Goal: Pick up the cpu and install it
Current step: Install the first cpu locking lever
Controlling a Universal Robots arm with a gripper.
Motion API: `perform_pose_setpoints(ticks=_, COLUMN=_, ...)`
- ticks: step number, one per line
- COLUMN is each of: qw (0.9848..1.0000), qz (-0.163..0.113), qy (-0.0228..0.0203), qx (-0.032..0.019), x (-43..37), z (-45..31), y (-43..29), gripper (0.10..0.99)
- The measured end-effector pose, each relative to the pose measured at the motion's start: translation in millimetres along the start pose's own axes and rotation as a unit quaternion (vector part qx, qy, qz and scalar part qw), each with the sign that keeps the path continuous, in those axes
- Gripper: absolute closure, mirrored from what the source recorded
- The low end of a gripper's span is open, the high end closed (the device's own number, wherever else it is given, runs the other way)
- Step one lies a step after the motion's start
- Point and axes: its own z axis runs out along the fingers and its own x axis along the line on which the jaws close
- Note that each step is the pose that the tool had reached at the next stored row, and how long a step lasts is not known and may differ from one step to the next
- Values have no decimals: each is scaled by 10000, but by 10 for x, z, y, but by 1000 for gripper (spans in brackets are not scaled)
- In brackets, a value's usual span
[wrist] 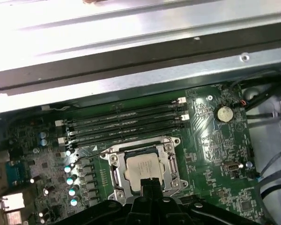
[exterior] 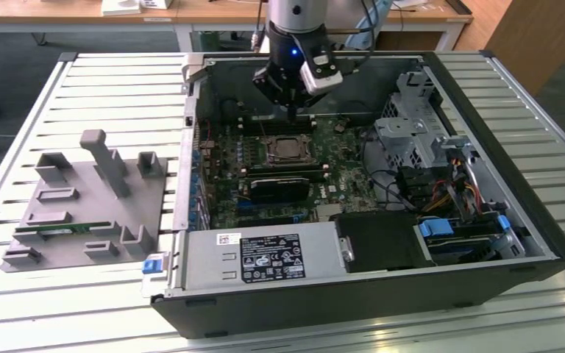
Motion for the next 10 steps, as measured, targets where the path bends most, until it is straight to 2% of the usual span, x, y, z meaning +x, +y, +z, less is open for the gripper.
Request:
perform_pose_setpoints(ticks=5, qw=9991, qz=-415, qy=10, qx=-14, x=0, z=3, y=0, gripper=980)
perform_pose_setpoints(ticks=10, qw=9962, qz=-868, qy=22, qx=-28, x=0, z=11, y=0, gripper=980)
